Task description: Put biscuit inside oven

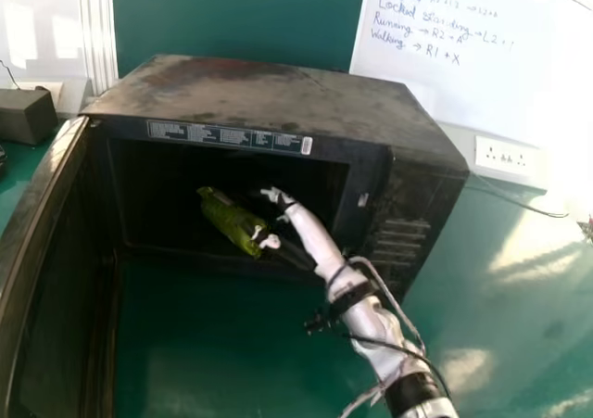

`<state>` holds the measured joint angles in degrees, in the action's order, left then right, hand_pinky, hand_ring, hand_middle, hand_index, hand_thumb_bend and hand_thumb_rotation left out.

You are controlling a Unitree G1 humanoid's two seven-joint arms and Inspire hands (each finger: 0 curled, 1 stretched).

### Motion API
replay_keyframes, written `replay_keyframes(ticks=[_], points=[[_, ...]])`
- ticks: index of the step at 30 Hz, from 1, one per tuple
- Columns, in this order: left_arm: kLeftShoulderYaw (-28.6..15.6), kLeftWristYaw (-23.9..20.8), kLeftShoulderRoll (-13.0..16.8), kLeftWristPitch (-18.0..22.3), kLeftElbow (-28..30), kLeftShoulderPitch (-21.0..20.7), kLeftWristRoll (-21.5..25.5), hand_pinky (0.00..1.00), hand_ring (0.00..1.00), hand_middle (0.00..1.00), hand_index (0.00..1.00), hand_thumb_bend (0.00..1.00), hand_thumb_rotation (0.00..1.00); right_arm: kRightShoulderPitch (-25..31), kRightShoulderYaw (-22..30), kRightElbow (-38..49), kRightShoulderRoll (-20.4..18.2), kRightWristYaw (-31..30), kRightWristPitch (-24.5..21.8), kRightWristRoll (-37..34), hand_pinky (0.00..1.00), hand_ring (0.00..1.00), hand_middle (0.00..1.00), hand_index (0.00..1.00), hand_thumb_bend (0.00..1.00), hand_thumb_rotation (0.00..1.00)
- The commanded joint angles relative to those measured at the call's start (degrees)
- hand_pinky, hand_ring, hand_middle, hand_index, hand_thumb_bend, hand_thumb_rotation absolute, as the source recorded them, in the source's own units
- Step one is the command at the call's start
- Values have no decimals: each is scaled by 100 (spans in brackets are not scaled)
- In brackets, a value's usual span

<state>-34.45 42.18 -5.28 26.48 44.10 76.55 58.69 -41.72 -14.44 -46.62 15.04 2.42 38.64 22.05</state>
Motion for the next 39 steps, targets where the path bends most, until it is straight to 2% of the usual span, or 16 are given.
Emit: replay_keyframes(ticks=[1, 6, 9, 13, 16, 19, 27, 39], points=[[-42, -4, -74, -8, -75, -70, 12, 64, 73, 79, 82, 83, 81, 251, 300, 284, 275, -52, -45, -259, 60, 98, 100, 89, 91, 78], [-54, -36, -62, -27, -82, -103, 3, 67, 75, 80, 82, 84, 83, 643, 559, 847, 275, -692, -7, -873, 61, 98, 100, 89, 91, 78], [-72, -57, -47, -40, -88, -122, 8, 68, 77, 81, 83, 85, 85, 927, 735, 1286, 272, -1356, -254, -1499, 61, 97, 100, 89, 91, 78], [-116, -18, -12, -25, -164, -173, 29, 75, 82, 85, 86, 84, 81, 1449, 1009, 2366, 216, -2477, -1389, -2859, 61, 98, 100, 89, 90, 78], [-125, -50, -1, -36, -185, -193, 7, 81, 84, 86, 87, 85, 81, 1769, 1178, 3070, 271, -2976, -2062, -3478, 62, 97, 100, 89, 91, 78], [-134, -46, 28, -55, -203, -218, 26, 81, 84, 87, 87, 86, 82, 2021, 1337, 3616, 335, -3180, -2610, -3811, 62, 98, 100, 89, 90, 78], [-193, -85, 12, -64, -229, -274, -42, 79, 84, 87, 87, 82, 84, 2414, 1653, 4314, 313, -3377, -3302, -4218, 60, 96, 100, 89, 91, 79], [-249, 12, 52, -95, -295, -354, 25, 91, 91, 91, 89, 78, 92, 2843, 2137, 5032, 536, -3782, -4150, -4930, 61, 97, 100, 89, 88, 80]])
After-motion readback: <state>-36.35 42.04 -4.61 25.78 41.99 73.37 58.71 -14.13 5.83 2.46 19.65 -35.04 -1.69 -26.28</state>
